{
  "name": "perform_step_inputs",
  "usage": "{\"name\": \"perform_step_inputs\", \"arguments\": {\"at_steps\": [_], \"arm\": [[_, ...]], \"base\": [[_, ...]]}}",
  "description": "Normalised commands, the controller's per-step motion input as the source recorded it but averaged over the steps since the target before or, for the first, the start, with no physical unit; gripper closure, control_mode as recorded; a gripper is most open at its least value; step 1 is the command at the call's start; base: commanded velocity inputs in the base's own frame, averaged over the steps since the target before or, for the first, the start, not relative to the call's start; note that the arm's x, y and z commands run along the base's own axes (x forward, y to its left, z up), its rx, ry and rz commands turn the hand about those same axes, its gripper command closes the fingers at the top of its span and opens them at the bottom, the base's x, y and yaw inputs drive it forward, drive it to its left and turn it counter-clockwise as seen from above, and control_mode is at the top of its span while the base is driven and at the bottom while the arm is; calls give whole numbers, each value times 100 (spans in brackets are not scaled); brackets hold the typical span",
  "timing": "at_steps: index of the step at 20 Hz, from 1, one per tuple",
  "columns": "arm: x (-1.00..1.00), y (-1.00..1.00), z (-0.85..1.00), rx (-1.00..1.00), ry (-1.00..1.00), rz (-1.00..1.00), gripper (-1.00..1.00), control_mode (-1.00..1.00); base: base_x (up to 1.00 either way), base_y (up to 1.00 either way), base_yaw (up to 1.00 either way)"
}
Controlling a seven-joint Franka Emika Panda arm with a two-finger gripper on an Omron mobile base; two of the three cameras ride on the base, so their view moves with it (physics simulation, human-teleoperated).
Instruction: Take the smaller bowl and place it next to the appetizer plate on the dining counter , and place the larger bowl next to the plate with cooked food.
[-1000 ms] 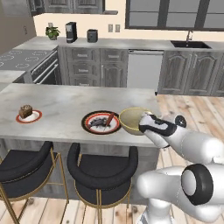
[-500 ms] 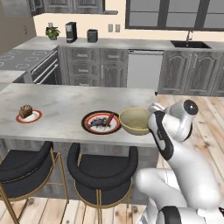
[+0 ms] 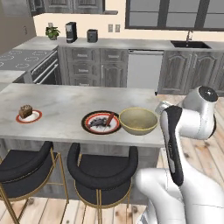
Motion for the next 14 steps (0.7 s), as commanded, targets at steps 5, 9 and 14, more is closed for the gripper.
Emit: {"name": "perform_step_inputs", "arguments": {"at_steps": [5,9,14], "arm": [[-100,40,0,-17,-10,25,-100,-100],[-100,35,17,-20,-13,25,-100,-100],[-100,10,52,-14,-13,13,-100,-100]], "base": [[0,0,0],[0,0,0],[0,0,0]]}}
